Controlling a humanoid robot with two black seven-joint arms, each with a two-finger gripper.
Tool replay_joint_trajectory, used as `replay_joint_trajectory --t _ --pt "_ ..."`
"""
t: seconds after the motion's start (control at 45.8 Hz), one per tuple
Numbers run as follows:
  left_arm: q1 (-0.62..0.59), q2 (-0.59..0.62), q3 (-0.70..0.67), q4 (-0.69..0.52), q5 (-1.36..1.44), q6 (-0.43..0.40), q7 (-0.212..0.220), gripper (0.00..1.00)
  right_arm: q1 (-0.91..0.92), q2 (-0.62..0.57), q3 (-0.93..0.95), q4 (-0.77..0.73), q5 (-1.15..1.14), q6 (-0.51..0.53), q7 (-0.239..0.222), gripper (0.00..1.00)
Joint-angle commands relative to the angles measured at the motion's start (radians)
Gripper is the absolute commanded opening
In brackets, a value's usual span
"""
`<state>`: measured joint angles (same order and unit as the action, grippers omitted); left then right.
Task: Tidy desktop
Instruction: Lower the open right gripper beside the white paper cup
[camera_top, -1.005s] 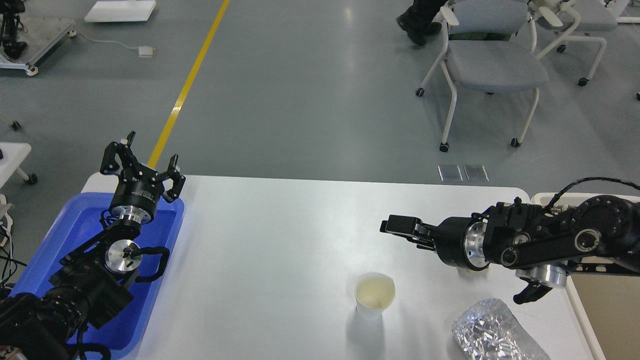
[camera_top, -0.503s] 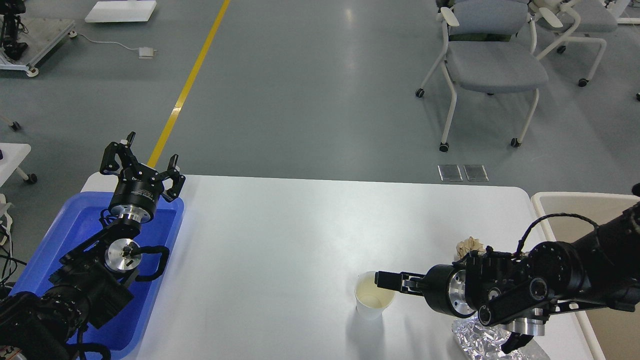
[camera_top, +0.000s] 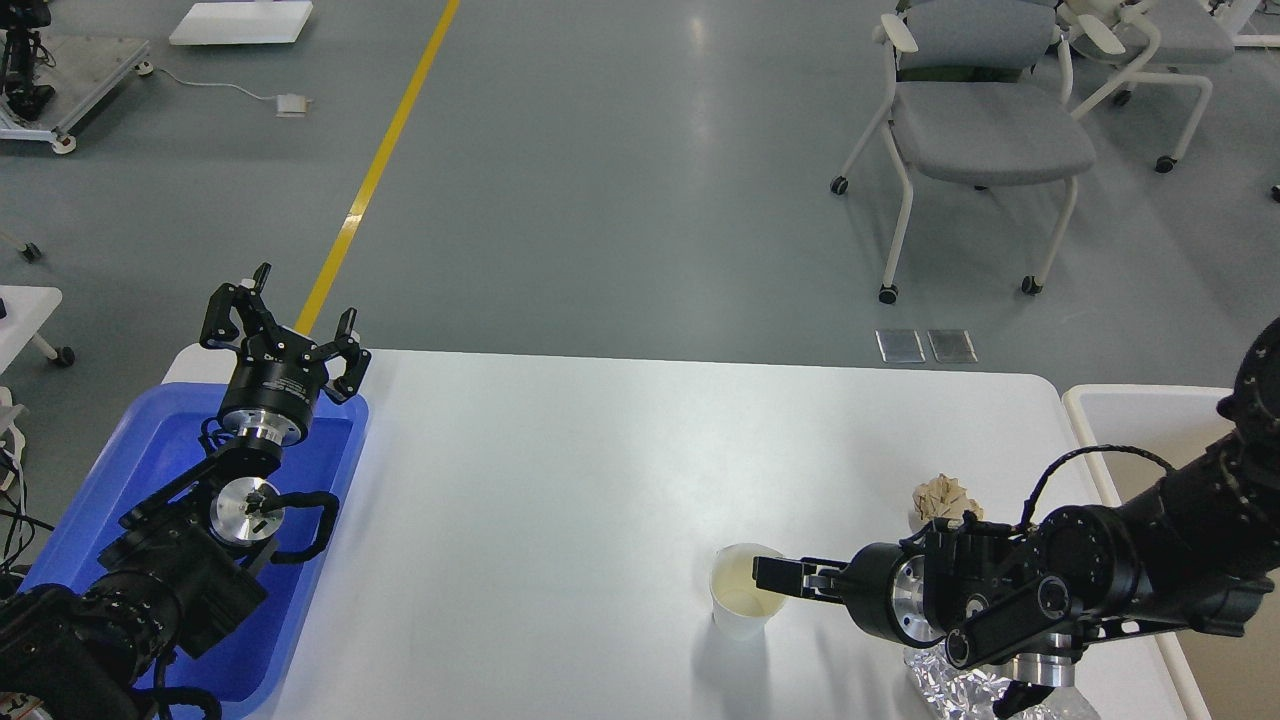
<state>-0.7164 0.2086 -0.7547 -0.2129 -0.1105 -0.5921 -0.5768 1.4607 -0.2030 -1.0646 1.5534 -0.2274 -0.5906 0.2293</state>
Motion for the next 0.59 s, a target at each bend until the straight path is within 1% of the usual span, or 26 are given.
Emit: replay_joint_trajectory --t 0.0,0.153,0.175,0.262,0.415,0.568 --pt "0.000 0.000 0.000 0.001 0.000 0.000 0.000 1.00 -0.037 0.005 0.008 -0.035 -0.004 -0.003 0.007 0.98" --pt "0.000 0.000 0.000 0.000 0.000 0.000 0.000 1.00 -0.042 0.005 0.021 -0.053 -0.004 -0.005 0.018 0.96" --pt "0.000 0.000 0.000 0.000 0.000 0.000 0.000 1.00 -0.042 0.005 0.021 -0.056 -0.004 -0.005 0.022 0.94" --pt "0.000 0.000 0.000 0.000 0.000 0.000 0.000 1.00 -0.045 0.005 0.031 -0.062 -0.004 -0.005 0.053 0.95" --pt "0.000 0.000 0.000 0.000 0.000 0.000 0.000 1.00 -0.057 0.005 0.032 -0.062 -0.006 -0.005 0.058 0.95" --pt "0.000 0.000 0.000 0.000 0.000 0.000 0.000 1.00 -0.068 0.005 0.032 -0.062 -0.007 -0.005 0.079 0.94"
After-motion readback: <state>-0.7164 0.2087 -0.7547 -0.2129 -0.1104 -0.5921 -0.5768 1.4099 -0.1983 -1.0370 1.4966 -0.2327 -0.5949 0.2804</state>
